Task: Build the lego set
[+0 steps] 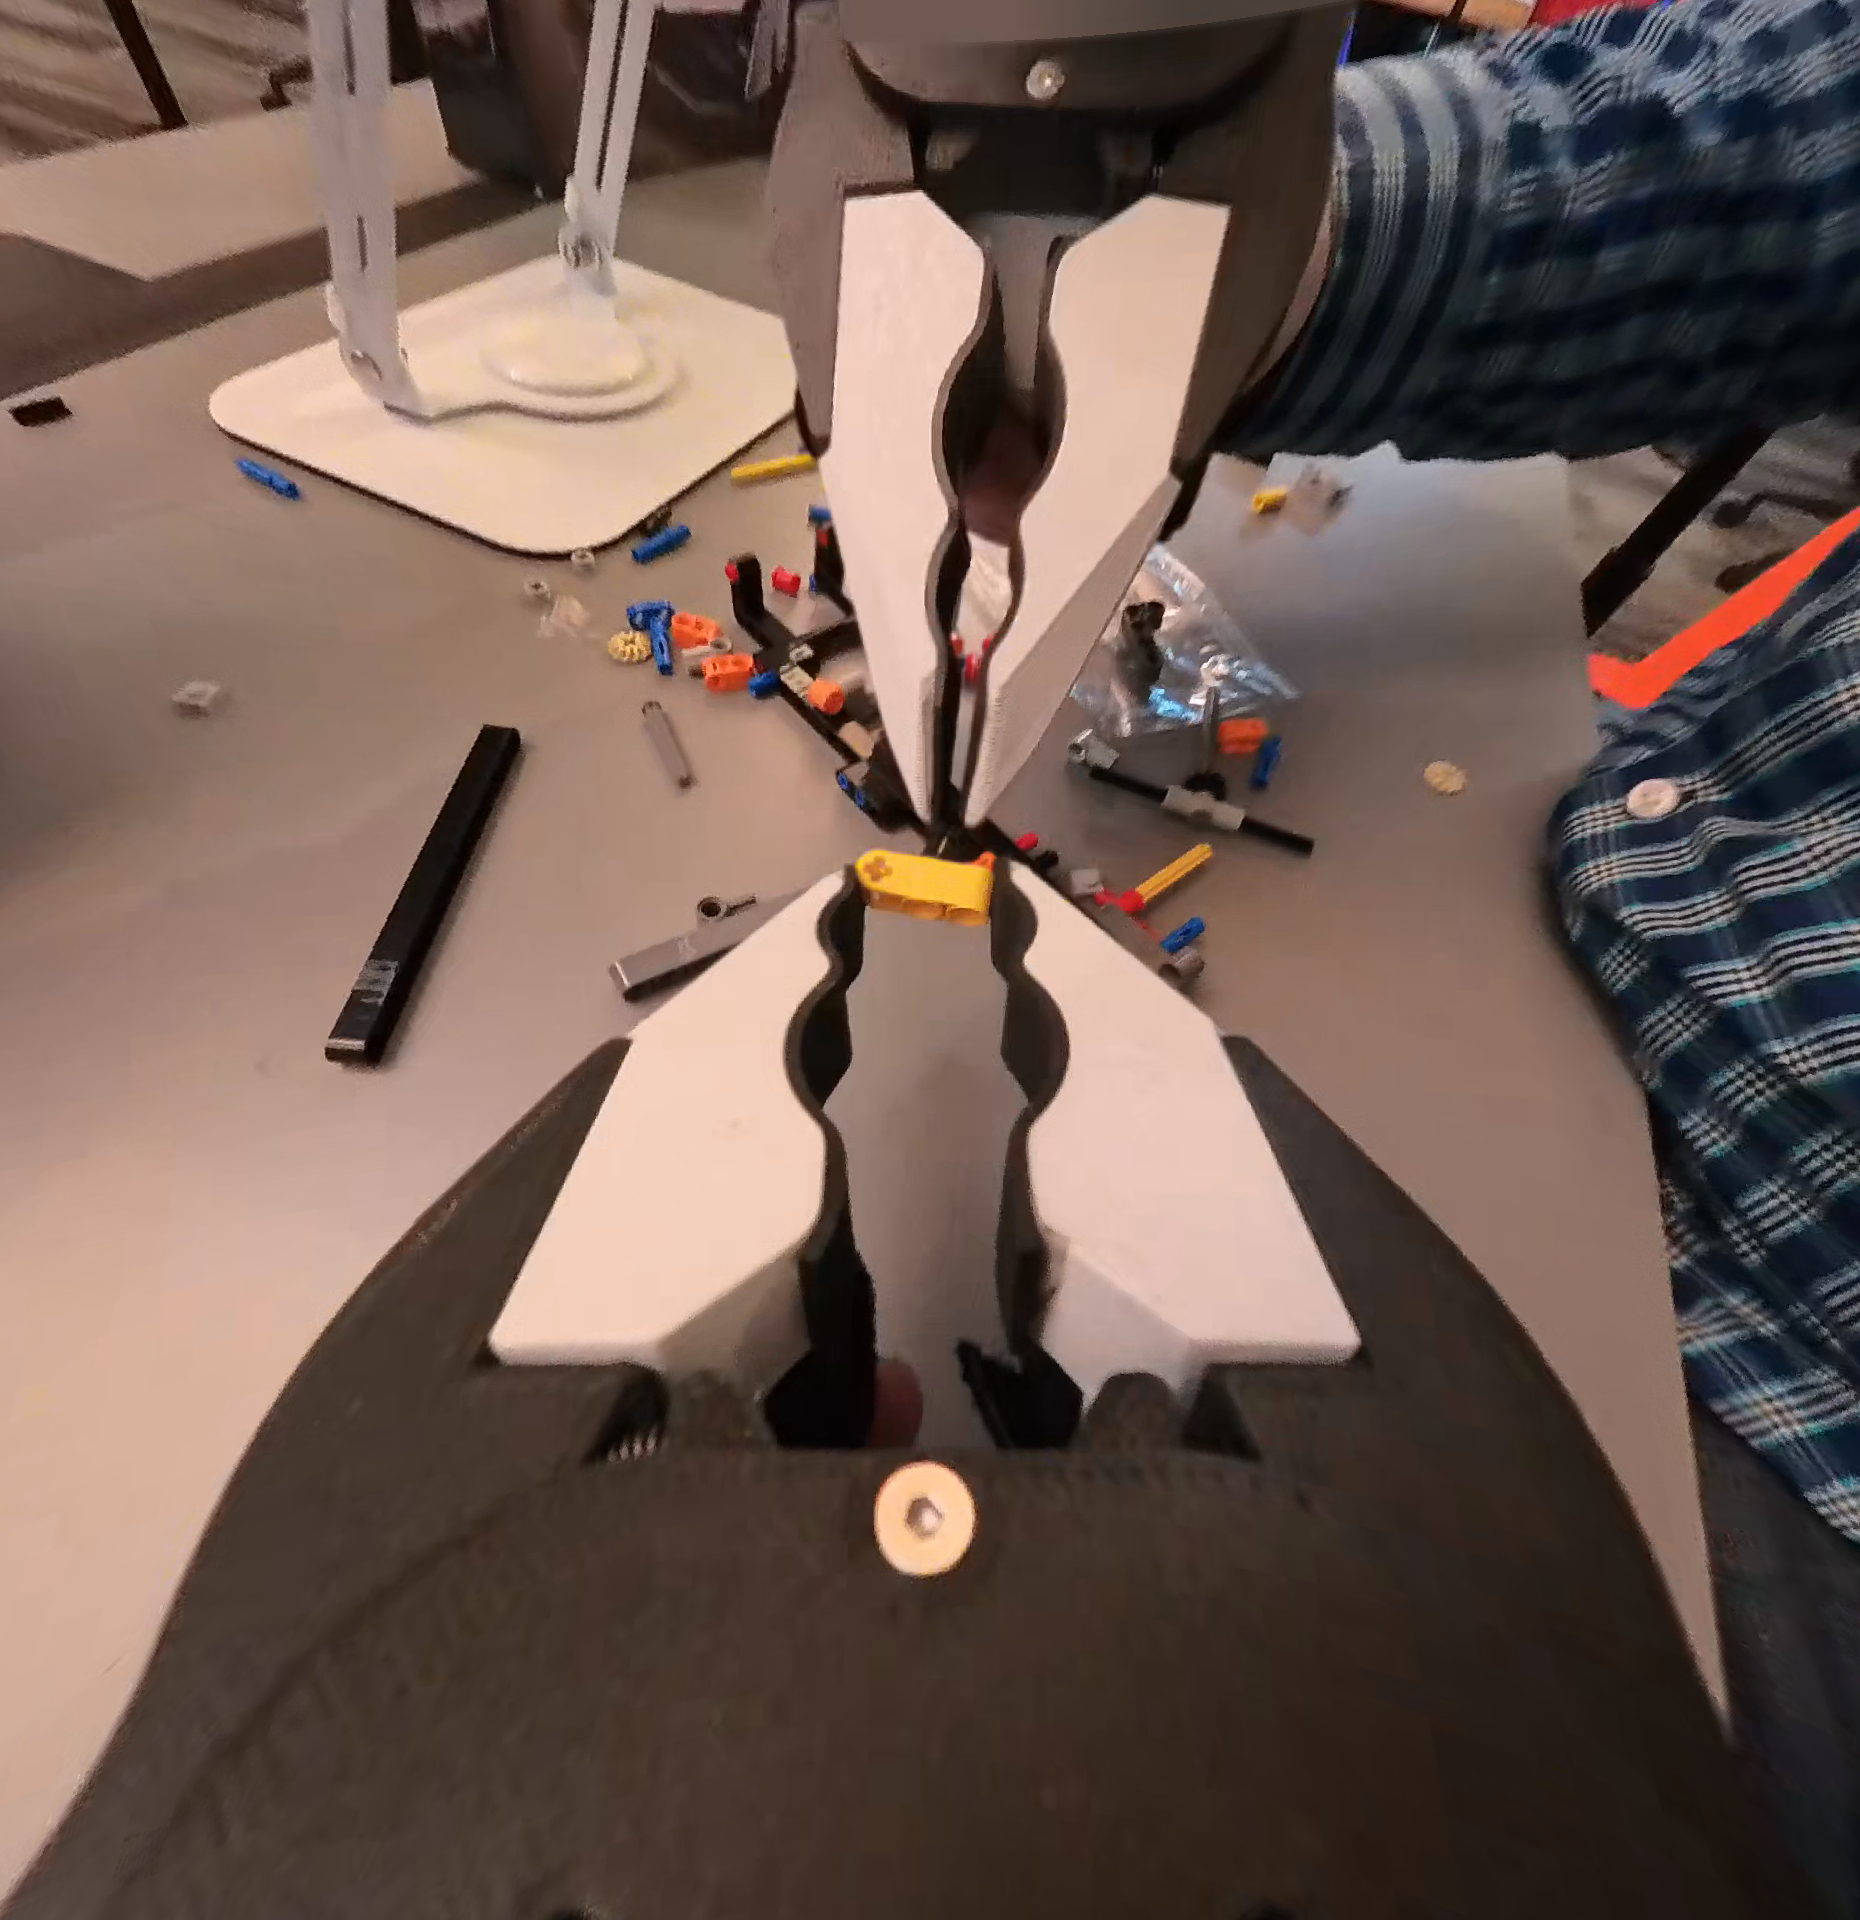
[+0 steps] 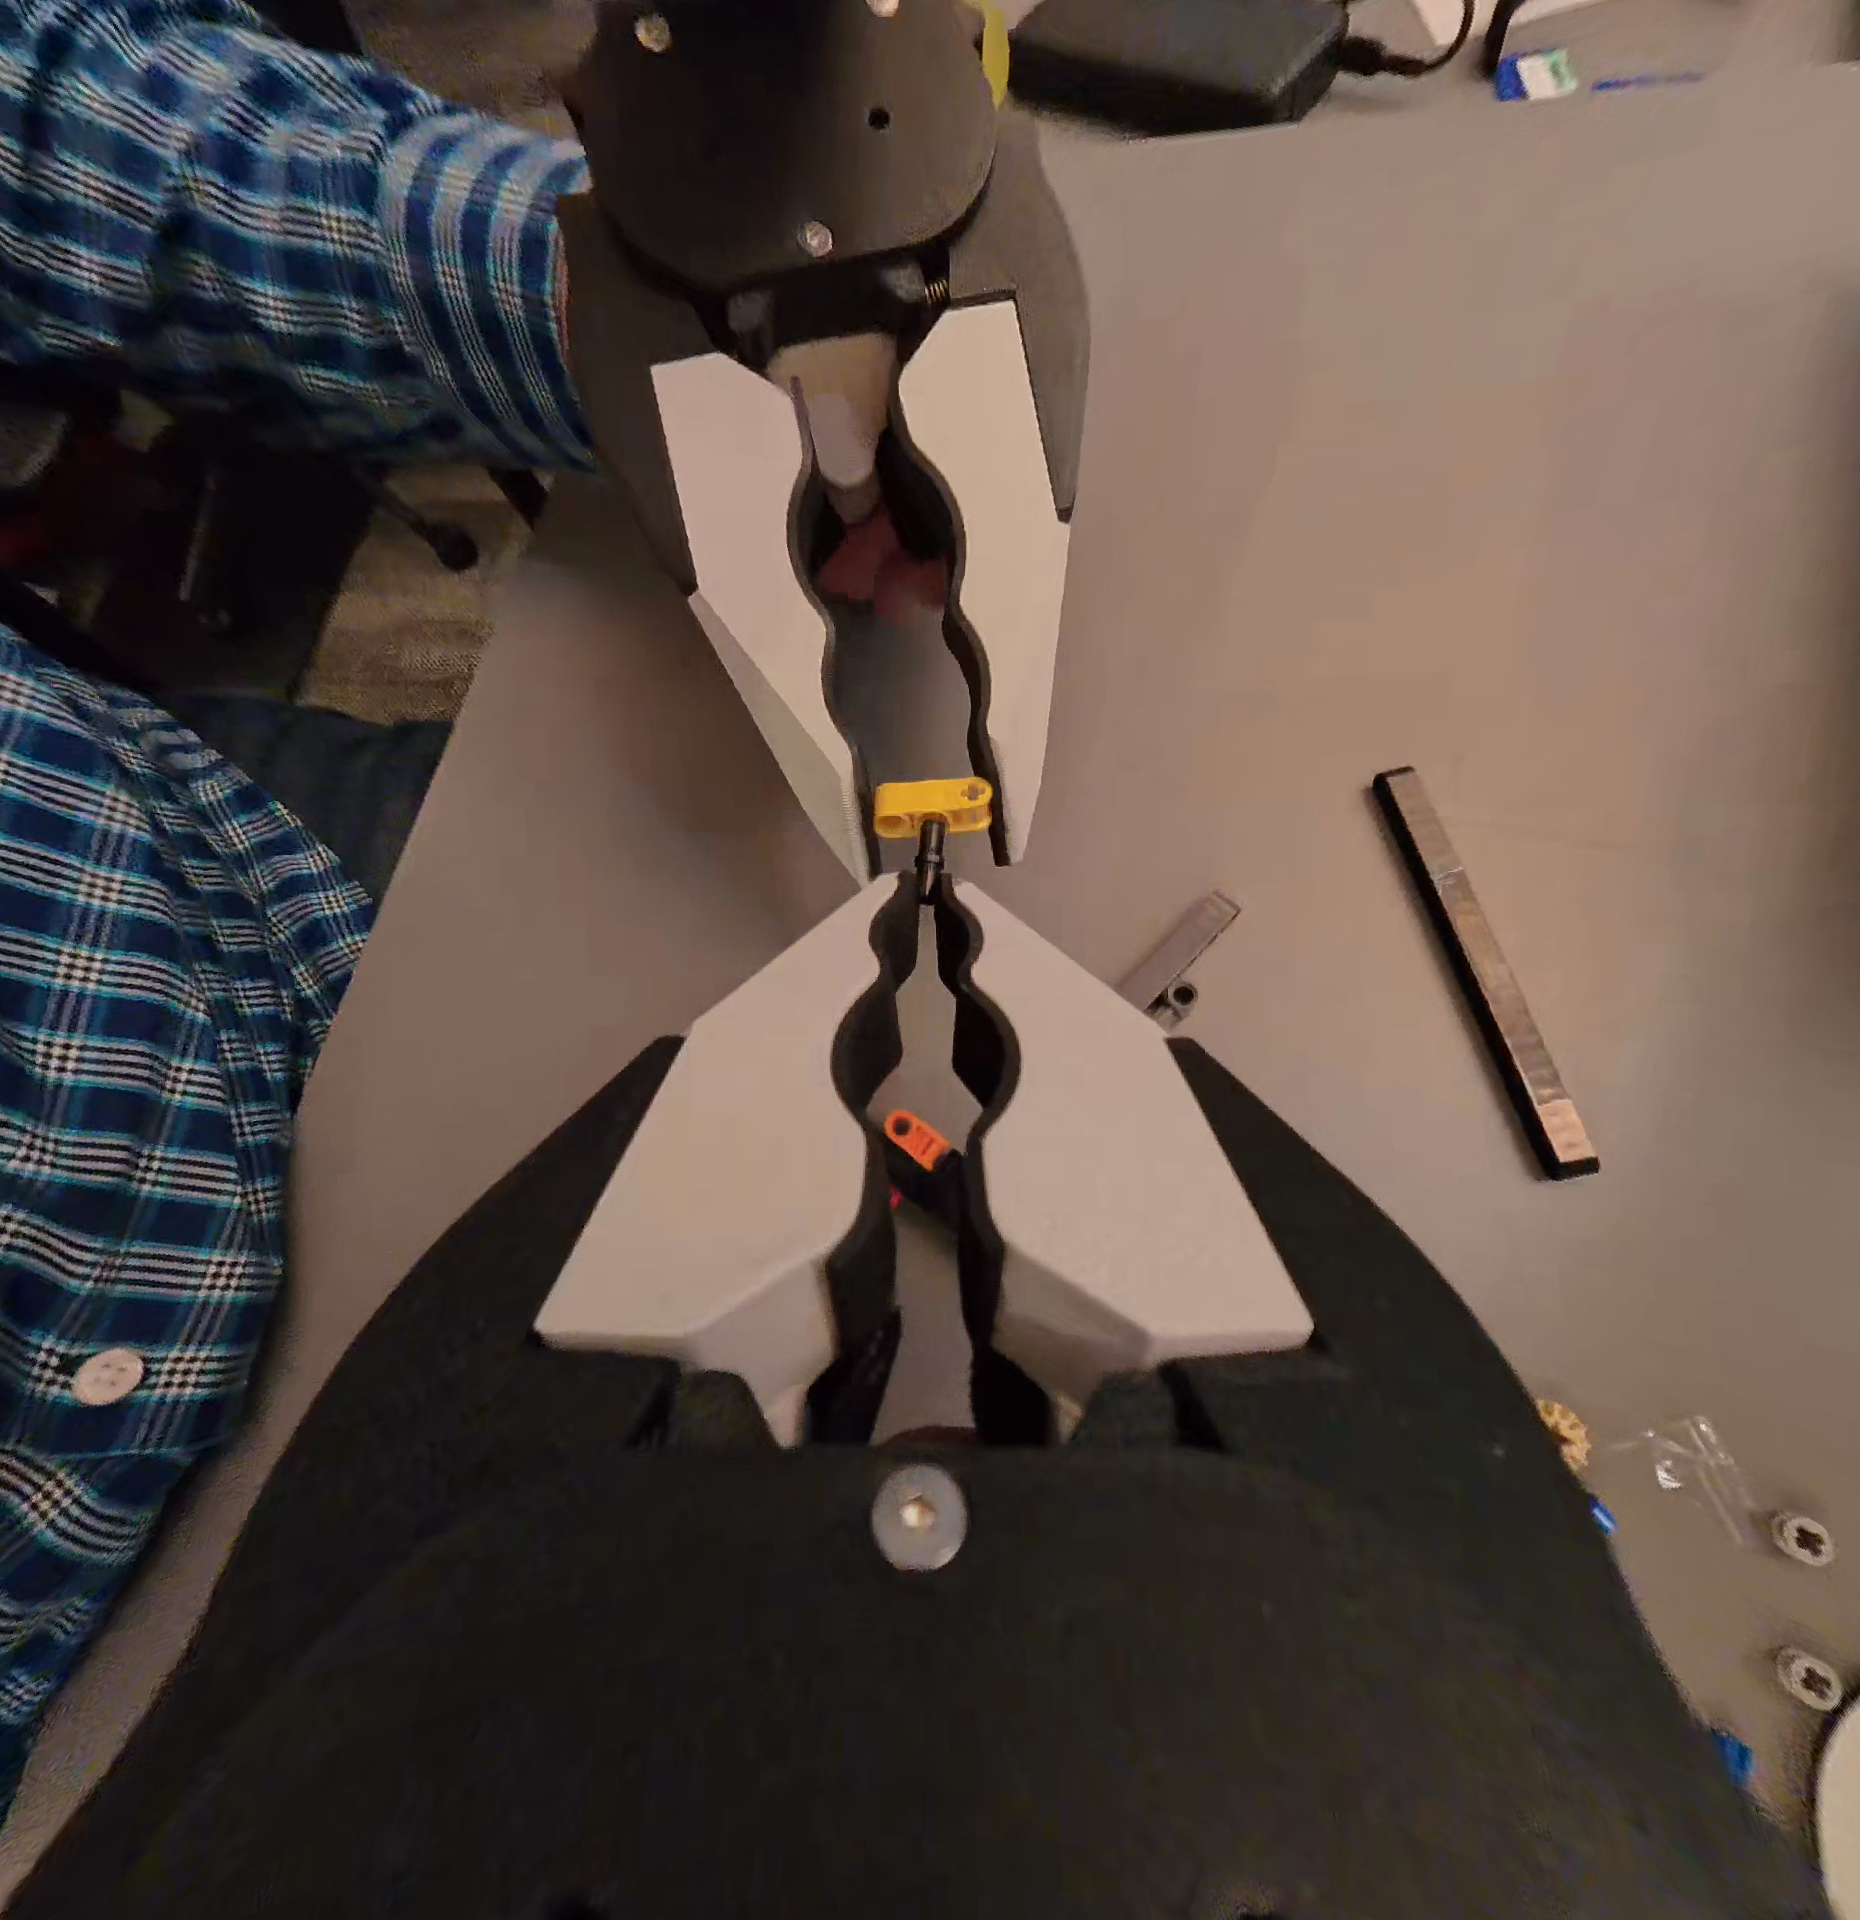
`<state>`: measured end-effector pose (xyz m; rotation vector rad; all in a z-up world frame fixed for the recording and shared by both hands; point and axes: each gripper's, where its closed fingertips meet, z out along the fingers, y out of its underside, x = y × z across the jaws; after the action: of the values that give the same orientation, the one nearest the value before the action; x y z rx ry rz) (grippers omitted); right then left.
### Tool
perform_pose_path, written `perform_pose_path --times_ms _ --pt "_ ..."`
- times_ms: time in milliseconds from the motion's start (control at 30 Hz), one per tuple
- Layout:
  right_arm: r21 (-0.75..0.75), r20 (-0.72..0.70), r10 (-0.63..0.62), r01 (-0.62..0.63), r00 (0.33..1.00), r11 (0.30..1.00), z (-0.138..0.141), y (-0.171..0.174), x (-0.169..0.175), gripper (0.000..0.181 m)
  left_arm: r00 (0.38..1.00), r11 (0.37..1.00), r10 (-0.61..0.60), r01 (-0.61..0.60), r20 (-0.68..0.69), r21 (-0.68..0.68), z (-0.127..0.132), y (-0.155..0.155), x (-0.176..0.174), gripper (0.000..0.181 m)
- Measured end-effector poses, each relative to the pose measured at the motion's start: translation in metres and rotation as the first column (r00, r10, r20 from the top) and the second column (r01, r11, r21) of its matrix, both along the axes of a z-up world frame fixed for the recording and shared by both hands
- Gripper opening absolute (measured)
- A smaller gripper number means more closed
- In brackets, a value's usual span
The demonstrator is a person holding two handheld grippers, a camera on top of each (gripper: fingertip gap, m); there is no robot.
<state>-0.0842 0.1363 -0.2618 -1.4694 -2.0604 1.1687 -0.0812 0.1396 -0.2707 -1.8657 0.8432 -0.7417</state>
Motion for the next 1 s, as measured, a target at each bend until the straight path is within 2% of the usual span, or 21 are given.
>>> perform_pose_path --times_ms 267,600,767,900,1000 --pt "0.071 0.035 0.015 -0.017 0.999 0.997 0.009 -0.002 0.001 0.001 0.999 0.999 -0.013 0.011 0.051 0.037 0.010 -0.001 0.002 0.022" --pt "0.261 0.190 0.112 -0.160 0.975 0.952 0.002 -0.003 0.006 0.000 1.000 0.999 -0.028 0.028 0.004 0.046 0.005 -0.003 0.007 0.021" --pt "0.249 0.217 0.127 -0.181 0.968 0.951 0.000 -0.002 0.005 0.000 0.999 0.999 -0.025 0.026 -0.032 0.033 0.000 -0.003 0.005 0.022" --pt "0.248 0.228 0.124 -0.180 0.966 0.952 -0.004 -0.004 0.004 0.000 0.991 0.999 -0.030 0.035 -0.130 0.033 -0.009 -0.004 0.003 0.022" --pt "0.232 0.218 0.116 -0.167 0.969 0.958 -0.007 -0.003 0.003 0.000 0.991 0.999 -0.028 0.033 -0.131 0.031 -0.009 -0.004 0.002 0.022"
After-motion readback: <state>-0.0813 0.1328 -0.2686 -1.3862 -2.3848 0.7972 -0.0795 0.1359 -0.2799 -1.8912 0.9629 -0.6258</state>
